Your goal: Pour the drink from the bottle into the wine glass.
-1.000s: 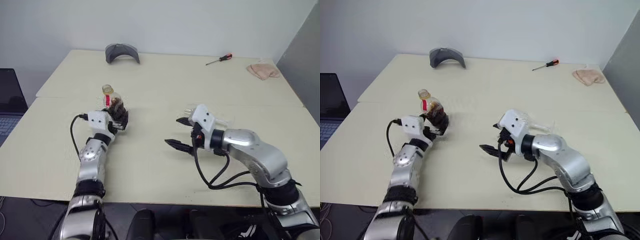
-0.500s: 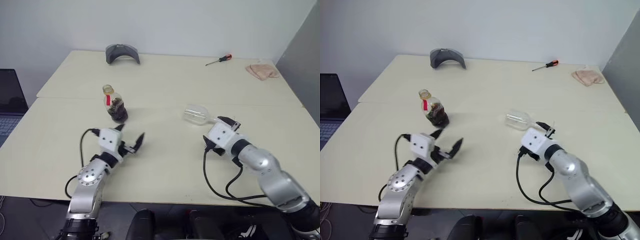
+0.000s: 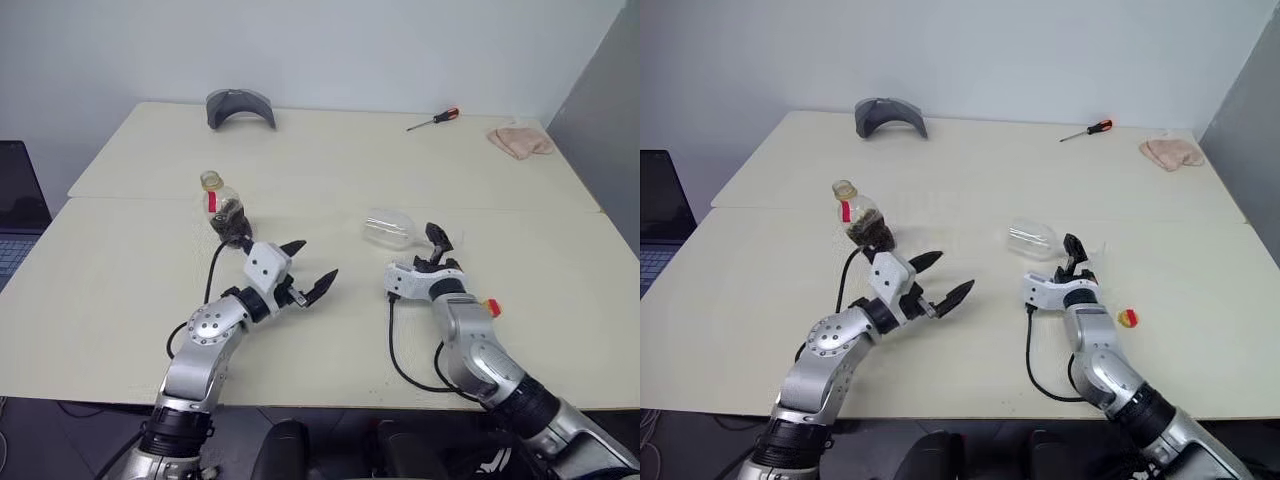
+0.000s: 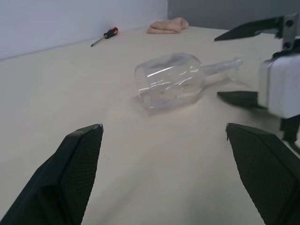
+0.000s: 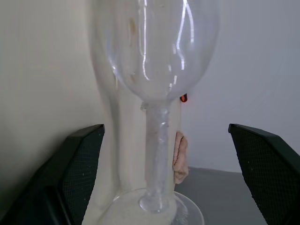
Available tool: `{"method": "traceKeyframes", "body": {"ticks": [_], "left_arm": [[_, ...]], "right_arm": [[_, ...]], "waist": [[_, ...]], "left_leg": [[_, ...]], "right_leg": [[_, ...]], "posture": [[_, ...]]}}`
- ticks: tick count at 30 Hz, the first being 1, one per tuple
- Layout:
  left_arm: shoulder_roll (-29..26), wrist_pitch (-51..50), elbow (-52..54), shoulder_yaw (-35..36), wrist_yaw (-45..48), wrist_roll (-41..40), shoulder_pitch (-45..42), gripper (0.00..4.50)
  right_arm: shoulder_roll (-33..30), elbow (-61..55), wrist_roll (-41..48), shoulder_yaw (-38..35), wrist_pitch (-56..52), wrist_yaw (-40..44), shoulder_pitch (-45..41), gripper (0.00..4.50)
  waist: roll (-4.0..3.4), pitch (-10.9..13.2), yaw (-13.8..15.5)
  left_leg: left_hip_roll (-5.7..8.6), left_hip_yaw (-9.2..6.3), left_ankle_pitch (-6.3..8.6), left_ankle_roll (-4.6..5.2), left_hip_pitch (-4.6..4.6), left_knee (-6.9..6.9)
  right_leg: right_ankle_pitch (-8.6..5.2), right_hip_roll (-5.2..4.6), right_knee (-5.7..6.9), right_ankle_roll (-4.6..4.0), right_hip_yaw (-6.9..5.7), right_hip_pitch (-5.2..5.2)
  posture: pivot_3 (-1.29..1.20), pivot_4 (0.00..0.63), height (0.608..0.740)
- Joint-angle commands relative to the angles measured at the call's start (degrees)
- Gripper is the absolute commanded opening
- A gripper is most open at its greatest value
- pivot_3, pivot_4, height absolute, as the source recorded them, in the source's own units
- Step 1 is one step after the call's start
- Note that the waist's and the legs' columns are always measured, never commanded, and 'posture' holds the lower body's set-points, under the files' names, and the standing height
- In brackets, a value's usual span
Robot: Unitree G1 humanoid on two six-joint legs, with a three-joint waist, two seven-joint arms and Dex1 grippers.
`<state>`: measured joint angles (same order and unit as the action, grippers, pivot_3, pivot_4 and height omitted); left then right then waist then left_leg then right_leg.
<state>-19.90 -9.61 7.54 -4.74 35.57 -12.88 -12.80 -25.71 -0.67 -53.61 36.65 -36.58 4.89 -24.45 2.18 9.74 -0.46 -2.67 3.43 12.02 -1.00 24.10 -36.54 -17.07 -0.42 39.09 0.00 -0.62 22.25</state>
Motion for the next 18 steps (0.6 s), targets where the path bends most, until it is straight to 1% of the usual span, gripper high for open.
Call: {"method": "traceKeyframes", "body": {"ticks": [1, 9, 12, 13, 14, 15, 18], "left_arm": [[0.53, 0.96, 0.51, -0.23, -0.17, 0.30, -1.23, 4.48], [1.36, 1.39, -0.31, -0.22, -0.64, 0.82, -2.29, 4.48], [1.68, 1.44, -0.31, -0.22, -0.77, 1.02, -2.29, 4.50], [1.76, 1.48, -0.31, -0.23, -0.81, 1.08, -2.26, 4.50], [1.82, 1.52, -0.34, -0.23, -0.84, 1.12, -2.26, 4.50], [1.87, 1.55, -0.32, -0.23, -0.88, 1.14, -2.21, 4.50], [2.13, 1.51, -0.17, -0.39, -1.12, 1.20, -2.12, 4.50]], "right_arm": [[0.30, 3.52, -1.47, -1.77, 2.29, -1.08, -1.17, 4.50], [2.44, 12.67, -1.76, -3.31, 6.10, -2.31, -5.46, 4.50], [2.66, 14.87, -1.40, -3.83, 6.76, -1.60, -6.42, 3.98], [2.72, 15.45, -1.29, -4.00, 6.93, -1.34, -6.67, 3.66], [2.81, 16.02, -1.03, -4.25, 7.19, -1.09, -6.95, 3.23], [2.95, 16.45, -0.89, -4.56, 7.35, -1.04, -7.12, 2.95], [2.77, 16.37, -0.27, -5.77, 7.80, -0.30, -7.86, 1.82]], "waist": [[0.00, -0.01, -0.07], [0.09, -0.07, -0.57], [0.08, -0.06, -0.80], [0.08, -0.06, -0.87], [0.08, -0.06, -0.87], [0.08, -0.06, -0.88], [0.08, -0.06, -0.88]], "left_leg": [[0.00, 0.00, 0.00, 0.00, -0.01, 0.00], [0.00, 0.00, 0.00, 0.01, -0.17, 0.01], [0.00, -0.01, 0.00, 0.01, -0.17, 0.01], [0.00, -0.01, 0.00, 0.00, -0.16, 0.02], [0.01, 0.00, 0.00, 0.00, -0.16, 0.02], [0.01, 0.00, 0.00, 0.00, -0.16, 0.02], [0.02, -0.01, 0.00, 0.01, -0.16, 0.02]], "right_leg": [[0.00, 0.00, 0.00, 0.00, 0.00, 0.00], [0.01, 0.00, 0.02, 0.00, 0.01, -0.15], [0.00, 0.00, 0.02, 0.00, 0.01, -0.16], [0.00, 0.00, 0.02, 0.00, 0.01, -0.15], [0.00, 0.00, 0.02, 0.00, 0.01, -0.15], [0.01, 0.00, 0.02, 0.00, 0.02, -0.15], [0.01, -0.01, 0.02, 0.00, 0.02, -0.15]], "posture": [[0.00, 0.150, 0.740], [0.00, 0.150, 0.740], [0.00, 0.150, 0.740], [0.00, 0.150, 0.740], [0.00, 0.150, 0.740], [0.00, 0.150, 0.740], [0.00, 0.150, 0.740]]}}
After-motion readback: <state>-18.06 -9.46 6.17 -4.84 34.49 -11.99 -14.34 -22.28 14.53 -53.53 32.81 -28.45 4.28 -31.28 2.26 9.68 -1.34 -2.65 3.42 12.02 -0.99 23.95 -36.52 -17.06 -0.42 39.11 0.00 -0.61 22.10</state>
